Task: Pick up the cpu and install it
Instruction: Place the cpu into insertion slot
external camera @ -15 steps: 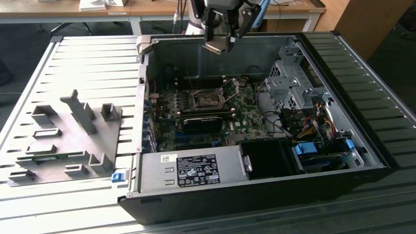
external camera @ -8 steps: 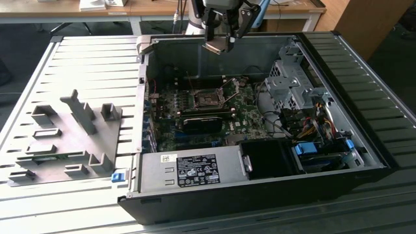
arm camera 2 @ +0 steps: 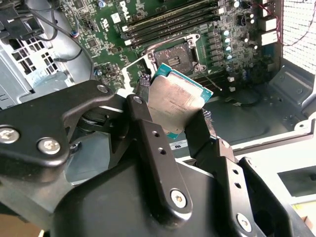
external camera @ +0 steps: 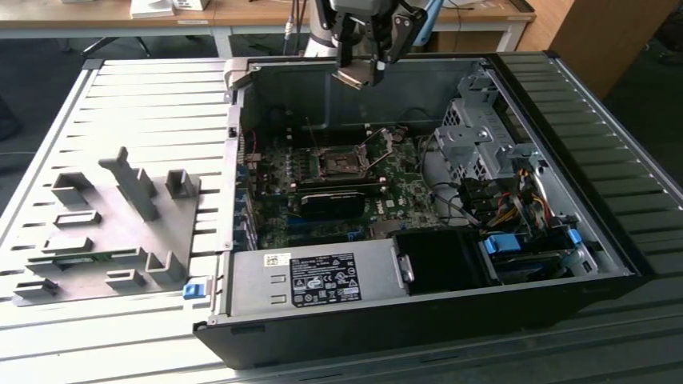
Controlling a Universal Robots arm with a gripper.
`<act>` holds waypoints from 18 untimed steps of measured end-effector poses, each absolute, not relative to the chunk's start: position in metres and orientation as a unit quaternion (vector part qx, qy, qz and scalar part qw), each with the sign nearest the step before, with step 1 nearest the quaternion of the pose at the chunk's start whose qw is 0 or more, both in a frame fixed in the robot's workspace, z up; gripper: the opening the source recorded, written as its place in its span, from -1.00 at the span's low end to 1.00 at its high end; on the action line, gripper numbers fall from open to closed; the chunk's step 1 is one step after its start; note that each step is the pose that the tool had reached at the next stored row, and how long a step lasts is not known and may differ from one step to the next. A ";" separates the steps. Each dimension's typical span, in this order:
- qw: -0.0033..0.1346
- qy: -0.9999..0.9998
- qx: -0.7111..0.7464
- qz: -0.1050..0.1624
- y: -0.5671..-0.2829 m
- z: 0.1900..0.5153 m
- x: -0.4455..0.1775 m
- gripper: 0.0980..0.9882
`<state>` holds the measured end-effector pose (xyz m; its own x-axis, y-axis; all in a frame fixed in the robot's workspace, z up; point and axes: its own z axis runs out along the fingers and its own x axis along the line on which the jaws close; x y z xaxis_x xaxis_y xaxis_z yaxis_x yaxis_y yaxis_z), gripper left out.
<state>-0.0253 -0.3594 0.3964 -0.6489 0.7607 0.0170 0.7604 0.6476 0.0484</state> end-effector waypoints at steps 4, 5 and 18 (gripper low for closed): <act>0.003 0.904 0.426 0.025 -0.359 0.396 -0.025 0.00; 0.003 0.903 0.428 0.025 -0.359 0.396 -0.025 0.00; 0.003 0.892 0.452 0.025 -0.359 0.396 -0.025 0.00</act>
